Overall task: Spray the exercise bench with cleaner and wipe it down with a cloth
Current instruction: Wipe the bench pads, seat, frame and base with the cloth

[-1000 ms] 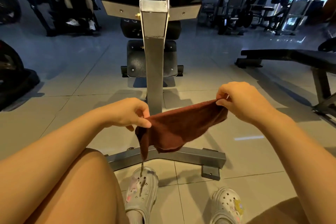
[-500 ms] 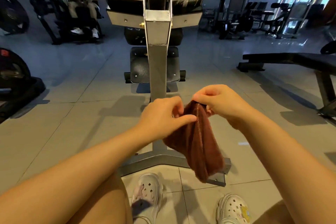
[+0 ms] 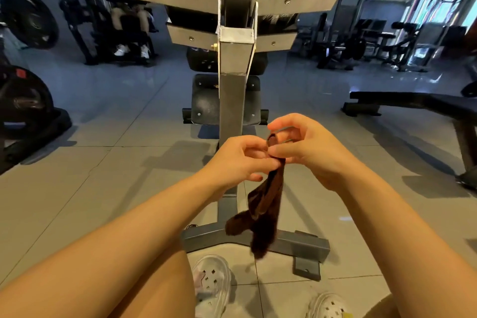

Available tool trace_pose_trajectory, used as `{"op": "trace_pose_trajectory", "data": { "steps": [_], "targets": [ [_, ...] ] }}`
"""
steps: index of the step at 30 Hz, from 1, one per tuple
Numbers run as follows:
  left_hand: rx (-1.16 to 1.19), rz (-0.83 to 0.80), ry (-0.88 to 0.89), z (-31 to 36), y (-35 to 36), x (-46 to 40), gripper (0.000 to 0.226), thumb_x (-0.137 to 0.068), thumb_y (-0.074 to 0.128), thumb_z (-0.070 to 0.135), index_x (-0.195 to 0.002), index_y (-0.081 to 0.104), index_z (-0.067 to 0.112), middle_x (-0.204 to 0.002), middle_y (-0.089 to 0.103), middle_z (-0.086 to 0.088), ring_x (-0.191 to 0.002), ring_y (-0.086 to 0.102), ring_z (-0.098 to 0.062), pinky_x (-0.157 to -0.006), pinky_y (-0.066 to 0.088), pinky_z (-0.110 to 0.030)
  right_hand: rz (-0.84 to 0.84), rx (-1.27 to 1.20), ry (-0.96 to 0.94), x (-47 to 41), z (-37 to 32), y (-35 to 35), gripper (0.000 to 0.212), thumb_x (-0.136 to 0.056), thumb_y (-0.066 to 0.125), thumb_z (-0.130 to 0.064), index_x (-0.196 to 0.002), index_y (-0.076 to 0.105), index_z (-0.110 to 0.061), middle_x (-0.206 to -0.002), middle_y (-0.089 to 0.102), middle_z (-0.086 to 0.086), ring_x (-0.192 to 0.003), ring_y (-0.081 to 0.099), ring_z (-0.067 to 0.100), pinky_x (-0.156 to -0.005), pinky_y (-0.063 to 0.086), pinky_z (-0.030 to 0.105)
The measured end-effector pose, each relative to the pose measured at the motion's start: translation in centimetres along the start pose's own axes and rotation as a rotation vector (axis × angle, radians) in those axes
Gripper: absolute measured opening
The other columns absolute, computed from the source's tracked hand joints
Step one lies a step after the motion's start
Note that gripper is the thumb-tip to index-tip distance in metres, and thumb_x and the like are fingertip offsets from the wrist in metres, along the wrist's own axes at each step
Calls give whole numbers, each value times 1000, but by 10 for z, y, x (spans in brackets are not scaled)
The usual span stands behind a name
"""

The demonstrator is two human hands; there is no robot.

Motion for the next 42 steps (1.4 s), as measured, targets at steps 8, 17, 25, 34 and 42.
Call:
{"op": "trace_pose_trajectory", "data": {
  "steps": [8,17,25,34,42],
  "targets": [
    [-96,173,-2,-9,-30,5,15,-88,65,4,-96,71,16,-89,72,-8,-77,67,-12,-54,49,-16,132,91,-109,-16,1,30,30,-93,56,1,-94,56,-30,-93,55,-1,-73,55,15,-58,47,22],
    [116,131,-57,-17,-56,22,18,-87,69,21,-103,68,14,-98,72,-7,-90,71,-20,-66,58,-31,13,161,-254,-21,-10,58,24,-93,61,-11,-95,56,-34,-90,57,-11,-88,57,5,-69,42,17],
    [-45,95,-44,-26,-71,22,12,-84,71,8,-93,68,16,-81,70,0,-77,68,-12,-62,53,-22,-33,203,-263,-22,-7,63,27,-91,66,-12,-98,59,-37,-83,62,-12,-85,62,15,-70,53,30],
    [-288,321,-221,-49,-89,18,9,-96,58,24,-88,62,23,-94,62,-2,-93,59,-19,-62,56,-30,-219,358,-95,-17,13,59,26,-83,75,-15,-97,63,-34,-88,63,-6,-81,60,9,-77,52,25],
    [-346,401,-34,-45,-98,21,10,-88,67,32,-82,66,23,-85,64,3,-86,59,-14,-63,44,-23,-427,648,179,-6,37,38,5,-92,65,-19,-88,65,-21,-92,65,0,-92,62,18,-81,52,28]
  ]
}}
Point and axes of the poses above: each hand's wrist, its own x-axis away from the middle knuckle, its own y-axis out of the palm, z = x × y, the point moved 2 cm from there along -x, towards the middle knuckle
